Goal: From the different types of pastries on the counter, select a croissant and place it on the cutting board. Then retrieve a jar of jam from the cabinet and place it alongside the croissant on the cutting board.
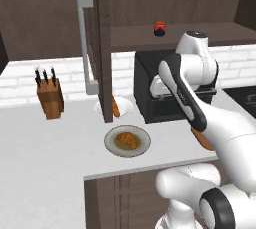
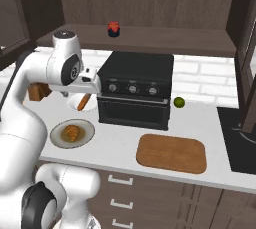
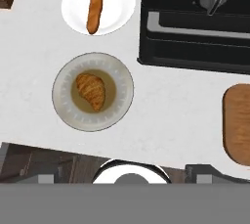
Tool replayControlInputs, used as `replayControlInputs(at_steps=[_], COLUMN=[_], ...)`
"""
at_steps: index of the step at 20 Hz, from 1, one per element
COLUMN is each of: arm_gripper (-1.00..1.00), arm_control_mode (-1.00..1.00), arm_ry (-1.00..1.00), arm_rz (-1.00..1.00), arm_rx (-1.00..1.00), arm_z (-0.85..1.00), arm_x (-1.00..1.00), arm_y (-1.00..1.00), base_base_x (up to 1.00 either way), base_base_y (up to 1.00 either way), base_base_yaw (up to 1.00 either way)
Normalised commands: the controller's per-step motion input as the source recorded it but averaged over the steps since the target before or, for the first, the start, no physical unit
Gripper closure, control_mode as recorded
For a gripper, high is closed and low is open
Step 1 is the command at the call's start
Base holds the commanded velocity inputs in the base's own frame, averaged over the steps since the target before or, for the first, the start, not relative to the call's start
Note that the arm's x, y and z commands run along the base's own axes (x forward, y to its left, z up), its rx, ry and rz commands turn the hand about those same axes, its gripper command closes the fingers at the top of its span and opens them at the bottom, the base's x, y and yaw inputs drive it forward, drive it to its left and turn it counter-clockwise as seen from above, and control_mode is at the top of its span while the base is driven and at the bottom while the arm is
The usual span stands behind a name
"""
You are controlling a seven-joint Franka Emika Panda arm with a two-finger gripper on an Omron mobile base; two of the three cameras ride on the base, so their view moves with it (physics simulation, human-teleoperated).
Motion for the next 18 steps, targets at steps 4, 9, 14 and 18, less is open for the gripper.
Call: replayControlInputs(at_steps=[4,9,14,18], arm_gripper=[-1.00,-1.00,-1.00,-1.00], arm_control_mode=[-1.00,-1.00,-1.00,-1.00], arm_ry=[0.00,0.03,0.04,0.08], arm_rz=[0.13,0.12,0.11,0.08], arm_rx=[0.00,0.00,-0.01,0.00], arm_z=[-0.20,-0.24,-0.47,-0.44], arm_x=[-0.50,-0.02,0.00,0.02], arm_y=[0.20,0.36,0.51,0.48], base_base_x=[0.00,0.00,0.00,0.00], base_base_y=[0.00,0.00,0.00,0.00], base_base_yaw=[0.00,0.00,0.00,0.00])
